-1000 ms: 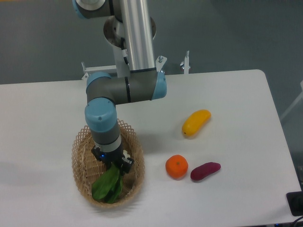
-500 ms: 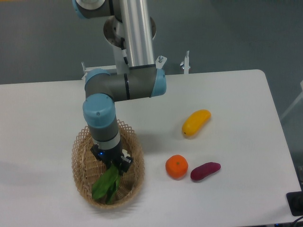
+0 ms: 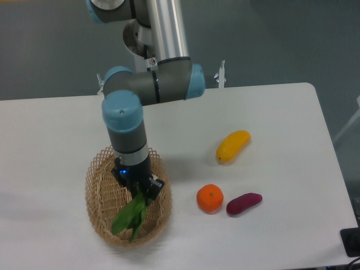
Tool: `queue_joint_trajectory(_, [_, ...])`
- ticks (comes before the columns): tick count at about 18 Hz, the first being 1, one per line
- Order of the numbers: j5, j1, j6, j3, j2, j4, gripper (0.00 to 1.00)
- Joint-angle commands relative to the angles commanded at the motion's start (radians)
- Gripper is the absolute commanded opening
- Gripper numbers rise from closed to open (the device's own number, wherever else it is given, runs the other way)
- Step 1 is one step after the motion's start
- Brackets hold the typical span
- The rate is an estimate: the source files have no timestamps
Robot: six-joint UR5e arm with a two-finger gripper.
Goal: Pick up the green vegetable from the basket
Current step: 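Lift the bok choy up out of the basket, then carry the held bok choy up and away from the basket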
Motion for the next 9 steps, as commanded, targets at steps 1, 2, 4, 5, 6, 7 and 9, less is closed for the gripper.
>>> queue_joint_trajectory(1, [-0.034,0.028,0.011,-0.002,0.015,-0.006,0.45])
queue_joint_trajectory(2, [-0.052,0.057,0.035,-0.002,0.029,-0.017,0.44])
queue_joint_trajectory(4, [-0.057,0.101,0.110,0.000,0.042,-0.037,0.44])
queue_joint_trajectory(5, [-0.057,0.123,0.130,0.000,0.043,-0.047,0.44])
queue_joint_trajectory(6, [-0.057,0.146,0.149,-0.002,0.043,-0.061,0.44])
queue_joint_trajectory(7, [-0.057,0.169,0.181,0.000,0.043,-0.072,0.44])
queue_joint_trajectory(9, [-0.057,0.219,0.273,0.000,0.045,-0.087,0.44])
